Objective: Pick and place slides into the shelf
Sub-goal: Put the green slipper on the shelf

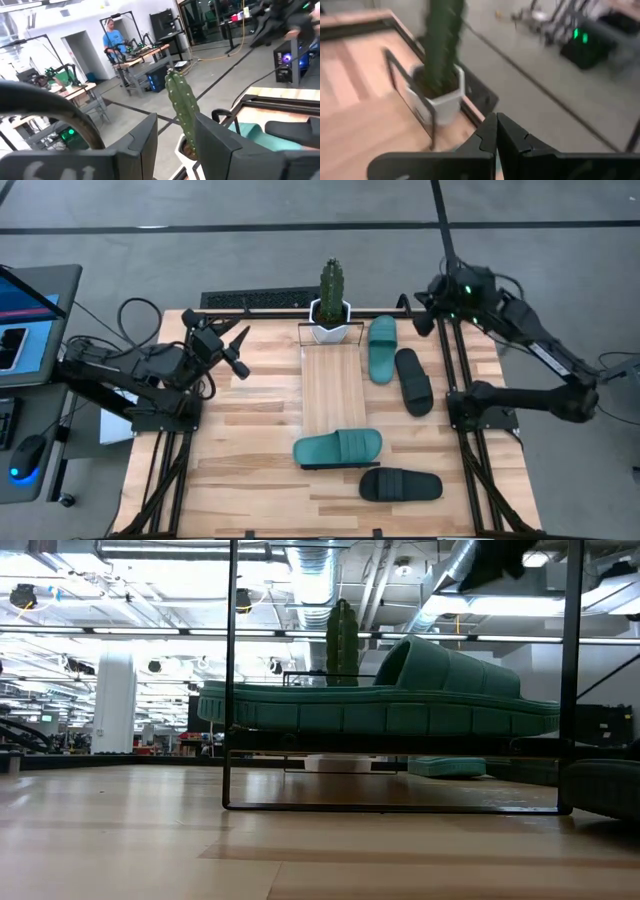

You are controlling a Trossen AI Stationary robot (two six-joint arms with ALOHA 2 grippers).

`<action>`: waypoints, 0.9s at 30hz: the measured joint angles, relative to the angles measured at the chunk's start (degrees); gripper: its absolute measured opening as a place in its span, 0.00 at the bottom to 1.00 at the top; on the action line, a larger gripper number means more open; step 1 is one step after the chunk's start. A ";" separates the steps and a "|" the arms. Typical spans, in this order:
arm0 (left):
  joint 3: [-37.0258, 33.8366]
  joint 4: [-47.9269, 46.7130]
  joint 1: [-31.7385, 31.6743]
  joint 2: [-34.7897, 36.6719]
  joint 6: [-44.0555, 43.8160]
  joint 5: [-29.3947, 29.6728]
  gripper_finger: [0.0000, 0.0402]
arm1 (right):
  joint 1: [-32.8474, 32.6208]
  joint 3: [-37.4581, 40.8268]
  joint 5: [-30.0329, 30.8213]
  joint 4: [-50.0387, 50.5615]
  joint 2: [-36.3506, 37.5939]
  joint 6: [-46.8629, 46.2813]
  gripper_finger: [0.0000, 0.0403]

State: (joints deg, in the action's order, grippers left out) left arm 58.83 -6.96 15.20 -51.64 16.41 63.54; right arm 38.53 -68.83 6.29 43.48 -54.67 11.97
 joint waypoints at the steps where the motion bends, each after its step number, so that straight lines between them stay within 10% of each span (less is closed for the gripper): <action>1: 0.00 0.00 -0.54 0.00 -0.66 -0.48 0.28 | 3.07 -0.01 -2.28 0.44 -1.14 0.41 0.00; 11: 0.00 -0.15 -2.92 0.00 -7.44 -3.23 0.28 | 25.23 -0.01 -30.94 5.64 -14.74 3.87 0.00; 27: 0.00 -4.92 -2.92 -0.02 -13.97 -3.25 0.28 | 27.54 -0.01 -36.34 3.80 -37.32 6.31 0.00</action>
State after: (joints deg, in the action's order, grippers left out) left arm 58.83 -11.88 12.27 -51.66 2.44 60.29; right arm 66.07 -68.84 -30.04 47.28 -91.99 18.28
